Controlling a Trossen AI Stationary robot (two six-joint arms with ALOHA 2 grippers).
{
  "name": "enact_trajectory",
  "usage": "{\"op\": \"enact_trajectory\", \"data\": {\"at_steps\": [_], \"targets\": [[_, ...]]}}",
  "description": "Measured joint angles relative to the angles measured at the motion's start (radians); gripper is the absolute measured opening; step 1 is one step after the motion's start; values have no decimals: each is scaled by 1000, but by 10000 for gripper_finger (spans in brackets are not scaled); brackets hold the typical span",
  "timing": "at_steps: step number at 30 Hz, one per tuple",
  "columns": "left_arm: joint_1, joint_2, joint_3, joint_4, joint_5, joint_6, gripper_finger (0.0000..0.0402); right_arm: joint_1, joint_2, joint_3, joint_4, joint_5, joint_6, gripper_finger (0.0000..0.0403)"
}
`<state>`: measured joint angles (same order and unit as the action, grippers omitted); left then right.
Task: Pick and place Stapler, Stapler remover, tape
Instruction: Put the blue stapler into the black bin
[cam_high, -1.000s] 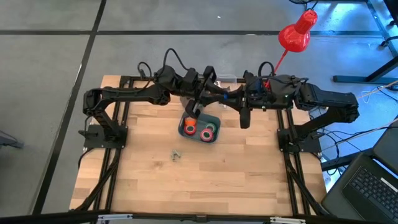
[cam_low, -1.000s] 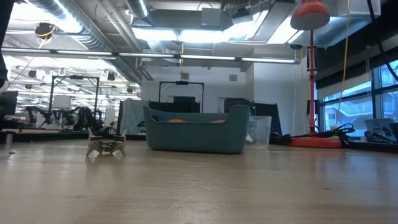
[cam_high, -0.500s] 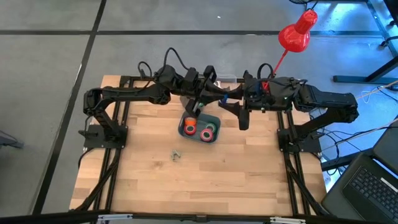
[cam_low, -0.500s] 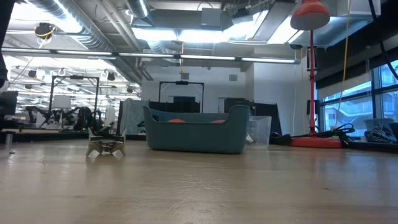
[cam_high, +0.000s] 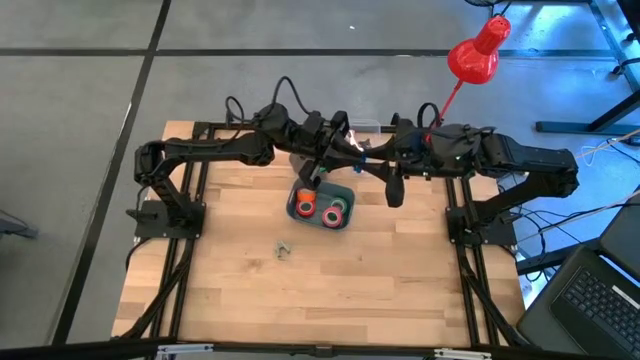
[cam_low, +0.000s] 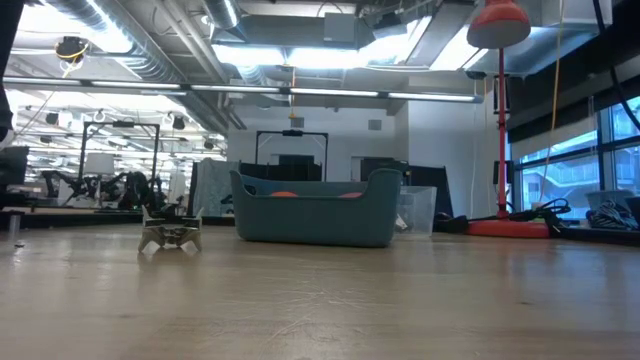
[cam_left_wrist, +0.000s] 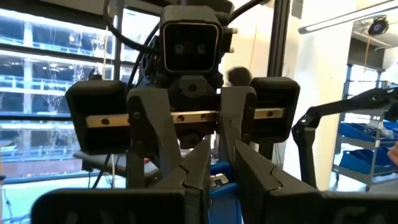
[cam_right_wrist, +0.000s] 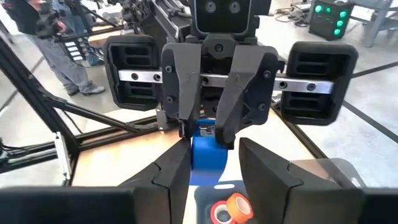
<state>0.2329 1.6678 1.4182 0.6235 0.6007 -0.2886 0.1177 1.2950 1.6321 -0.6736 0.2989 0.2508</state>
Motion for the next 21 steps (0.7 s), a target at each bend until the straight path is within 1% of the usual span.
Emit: {"op": "enact_trajectory", "data": {"at_steps": [2, 5, 9, 13, 15, 17, 21], "targets": [[1, 0, 0, -10, 1, -5, 44, 0, -4, 0, -16, 20, 1, 144], [1, 0, 1, -30, 4, 1, 44, -5, -15, 0, -34, 31, 7, 166], [13, 0, -1, -96, 32, 20, 44, -15, -46, 2, -48, 55, 44, 209], [52, -1, -1, -179, 24, 61, 44, -25, -78, 2, -147, 53, 113, 251], [80, 0, -1, -247, 7, 96, 44, -24, -102, 2, -210, 55, 159, 263], [111, -1, 0, -348, -25, 148, 44, -24, -122, 2, -293, 80, 200, 269], [179, -1, 0, -599, -139, 271, 44, -24, -149, 2, -462, 107, 296, 270]]}}
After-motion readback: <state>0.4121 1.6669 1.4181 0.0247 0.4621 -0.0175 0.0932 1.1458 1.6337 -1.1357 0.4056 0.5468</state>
